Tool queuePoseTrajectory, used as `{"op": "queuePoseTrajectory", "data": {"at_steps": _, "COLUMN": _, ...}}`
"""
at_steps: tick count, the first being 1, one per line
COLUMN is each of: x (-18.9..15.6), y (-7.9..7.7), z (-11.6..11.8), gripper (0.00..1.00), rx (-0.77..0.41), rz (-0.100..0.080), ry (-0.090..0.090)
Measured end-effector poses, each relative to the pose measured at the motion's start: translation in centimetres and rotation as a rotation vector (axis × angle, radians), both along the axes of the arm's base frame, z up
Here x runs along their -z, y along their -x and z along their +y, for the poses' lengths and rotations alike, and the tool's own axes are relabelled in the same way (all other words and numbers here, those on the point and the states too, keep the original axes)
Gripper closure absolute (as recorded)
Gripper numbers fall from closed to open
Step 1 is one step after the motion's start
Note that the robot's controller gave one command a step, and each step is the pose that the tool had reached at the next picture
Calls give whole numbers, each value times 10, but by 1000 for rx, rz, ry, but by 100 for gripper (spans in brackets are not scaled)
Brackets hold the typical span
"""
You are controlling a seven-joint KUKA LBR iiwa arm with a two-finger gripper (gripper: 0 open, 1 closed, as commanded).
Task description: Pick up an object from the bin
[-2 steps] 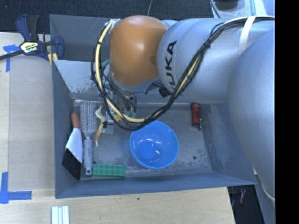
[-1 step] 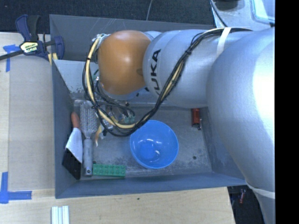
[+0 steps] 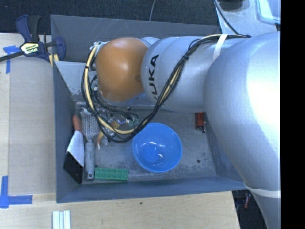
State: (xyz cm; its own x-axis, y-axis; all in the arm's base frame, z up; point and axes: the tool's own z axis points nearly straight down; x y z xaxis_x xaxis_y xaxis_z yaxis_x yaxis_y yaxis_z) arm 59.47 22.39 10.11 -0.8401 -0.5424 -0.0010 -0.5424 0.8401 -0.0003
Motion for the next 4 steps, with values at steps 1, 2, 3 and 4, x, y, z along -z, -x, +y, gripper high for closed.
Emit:
{"op": "queuePoseTrajectory", "data": {"at_steps": 1, "x": -3, "y": -3, "z": 6, "gripper": 0, "rx": -456, "rz": -12, "ry": 1}}
{"op": "queuePoseTrajectory", "data": {"at_steps": 2, "x": 24, "y": -15, "z": 17, "gripper": 0, "rx": -540, "rz": -25, "ry": -1}}
{"op": "queuePoseTrajectory", "data": {"at_steps": 3, "x": 17, "y": -16, "z": 19, "gripper": 100, "rx": -845, "rz": -53, "ry": 3}}
{"op": "queuePoseTrajectory", "data": {"at_steps": 4, "x": 16, "y": -17, "z": 19, "gripper": 100, "rx": -844, "rz": -53, "ry": 2}}
